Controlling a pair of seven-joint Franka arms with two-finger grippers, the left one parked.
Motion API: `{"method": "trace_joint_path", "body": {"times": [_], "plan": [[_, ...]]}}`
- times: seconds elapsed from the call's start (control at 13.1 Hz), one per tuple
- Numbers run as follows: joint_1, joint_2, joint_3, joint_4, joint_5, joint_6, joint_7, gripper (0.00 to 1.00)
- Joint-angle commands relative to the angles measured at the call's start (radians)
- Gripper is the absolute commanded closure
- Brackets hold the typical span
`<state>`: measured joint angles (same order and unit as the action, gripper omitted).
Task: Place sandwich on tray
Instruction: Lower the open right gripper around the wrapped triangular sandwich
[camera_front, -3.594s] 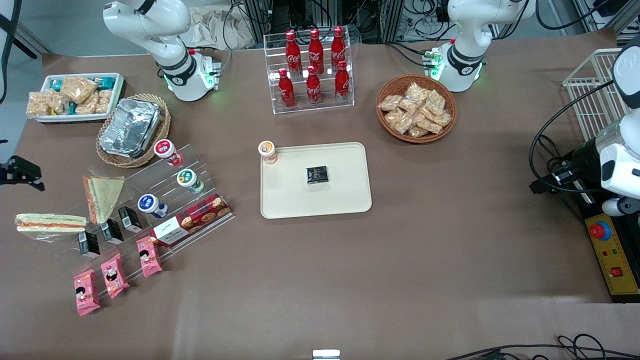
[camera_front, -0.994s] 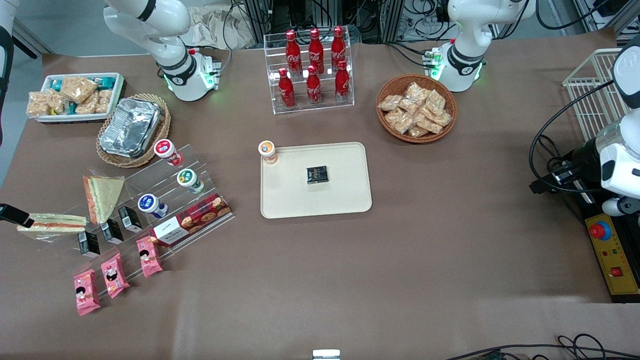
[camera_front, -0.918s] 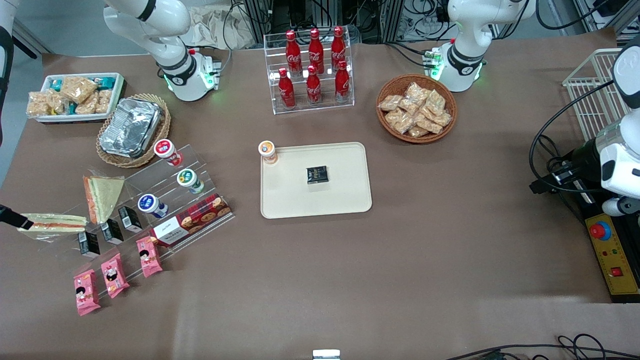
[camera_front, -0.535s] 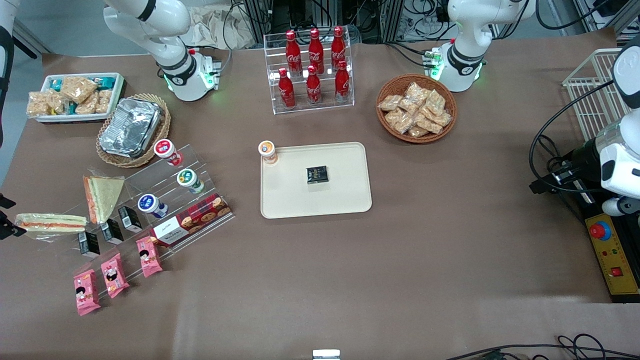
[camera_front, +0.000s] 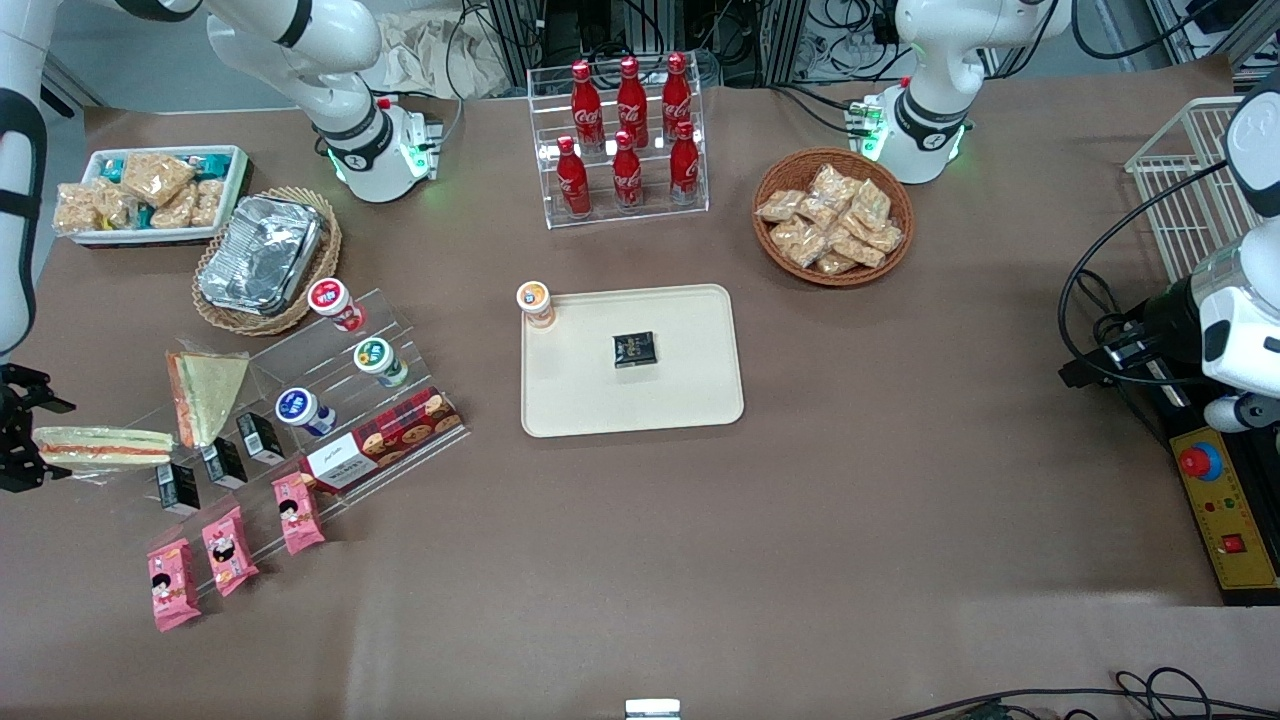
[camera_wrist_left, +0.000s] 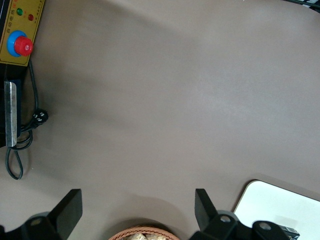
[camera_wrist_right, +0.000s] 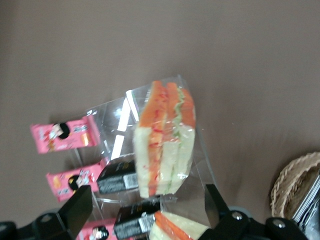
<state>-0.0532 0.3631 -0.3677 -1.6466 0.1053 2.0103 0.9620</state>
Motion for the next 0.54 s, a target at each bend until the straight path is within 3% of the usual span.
{"method": "trace_joint_path", "body": {"times": [0.0,0.46], "plan": [[-0.011,0.060,-0.007,0.022,0.002,-0.004,0.089,0.00],[-0.011,0.138,-0.034,0.021,-0.004,0.079,0.132,0.03]]}}
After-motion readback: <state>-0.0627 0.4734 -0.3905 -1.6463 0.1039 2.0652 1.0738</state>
